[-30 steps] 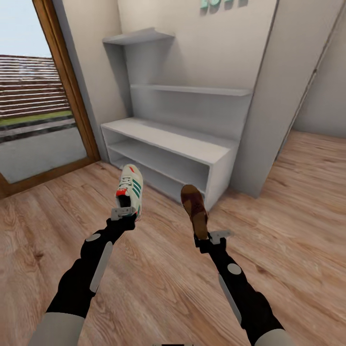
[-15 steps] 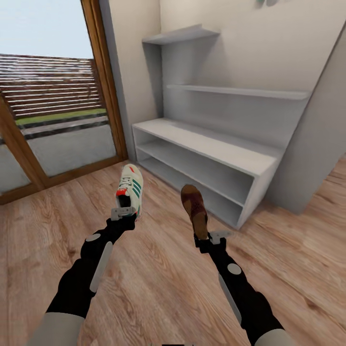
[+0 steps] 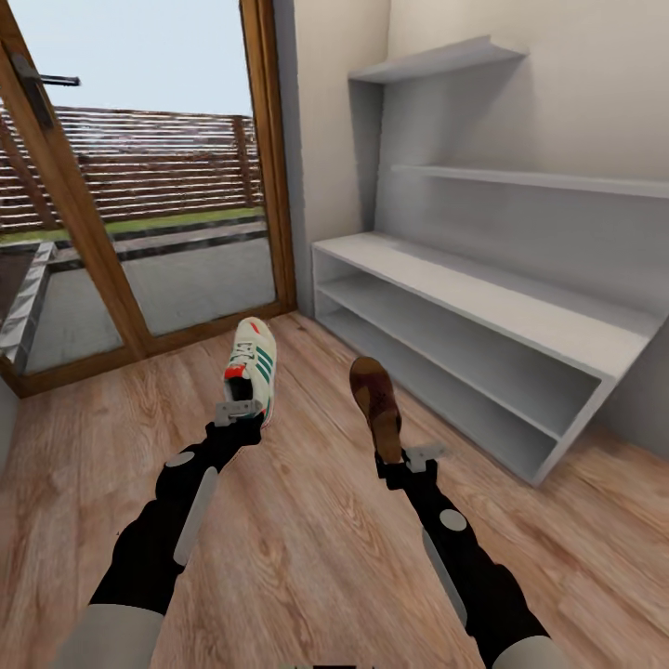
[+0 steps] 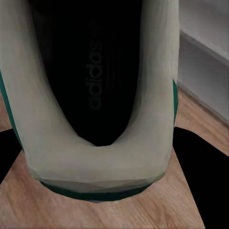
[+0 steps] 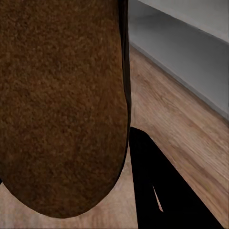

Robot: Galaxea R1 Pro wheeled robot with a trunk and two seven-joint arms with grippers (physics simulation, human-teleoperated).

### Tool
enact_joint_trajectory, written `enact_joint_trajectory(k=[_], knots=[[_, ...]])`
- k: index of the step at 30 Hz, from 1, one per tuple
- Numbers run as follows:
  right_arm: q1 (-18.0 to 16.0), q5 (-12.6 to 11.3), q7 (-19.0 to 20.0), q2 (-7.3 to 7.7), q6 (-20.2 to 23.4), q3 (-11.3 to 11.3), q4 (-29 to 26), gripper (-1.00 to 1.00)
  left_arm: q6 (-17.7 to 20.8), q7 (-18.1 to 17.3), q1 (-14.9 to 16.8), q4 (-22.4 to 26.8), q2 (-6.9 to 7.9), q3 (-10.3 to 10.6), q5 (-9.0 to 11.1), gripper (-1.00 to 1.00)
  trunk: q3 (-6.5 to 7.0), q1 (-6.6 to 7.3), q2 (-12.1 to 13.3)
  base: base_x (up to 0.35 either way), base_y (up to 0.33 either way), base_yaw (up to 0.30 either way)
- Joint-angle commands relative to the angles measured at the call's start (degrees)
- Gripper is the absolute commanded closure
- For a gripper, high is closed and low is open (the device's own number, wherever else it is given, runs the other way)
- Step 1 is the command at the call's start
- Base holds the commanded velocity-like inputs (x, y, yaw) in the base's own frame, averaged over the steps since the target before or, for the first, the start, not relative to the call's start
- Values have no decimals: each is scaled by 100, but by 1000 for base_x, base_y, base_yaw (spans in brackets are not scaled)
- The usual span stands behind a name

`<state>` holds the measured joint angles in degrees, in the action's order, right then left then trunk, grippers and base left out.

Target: Pick up the two gym shoes and the two sandals from the corridor floor and place them onto the hallstand (shoe rack) in the corridor, making sure they are on the rack and not on the floor. Arrange them so the two gym shoes are next to each other and the two sandals are next to each other.

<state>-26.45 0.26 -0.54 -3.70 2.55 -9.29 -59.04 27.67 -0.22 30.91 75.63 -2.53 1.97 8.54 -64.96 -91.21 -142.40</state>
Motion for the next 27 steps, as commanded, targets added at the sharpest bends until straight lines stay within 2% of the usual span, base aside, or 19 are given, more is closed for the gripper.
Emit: enact_joint_trajectory(k=[1,6,27], knots=[[-1,-17,-16,1,26,-3,-11,100,28,-4,3,4,-2,-4,42,100,-5,-2,-2,278,243,255],[-1,-17,-16,1,26,-3,-11,100,28,-4,3,4,-2,-4,42,100,-5,-2,-2,278,243,176],[-1,-26,-16,1,20,6,-21,100,28,-4,3,4,-2,-4,42,100,-5,-2,-2,284,223,4]])
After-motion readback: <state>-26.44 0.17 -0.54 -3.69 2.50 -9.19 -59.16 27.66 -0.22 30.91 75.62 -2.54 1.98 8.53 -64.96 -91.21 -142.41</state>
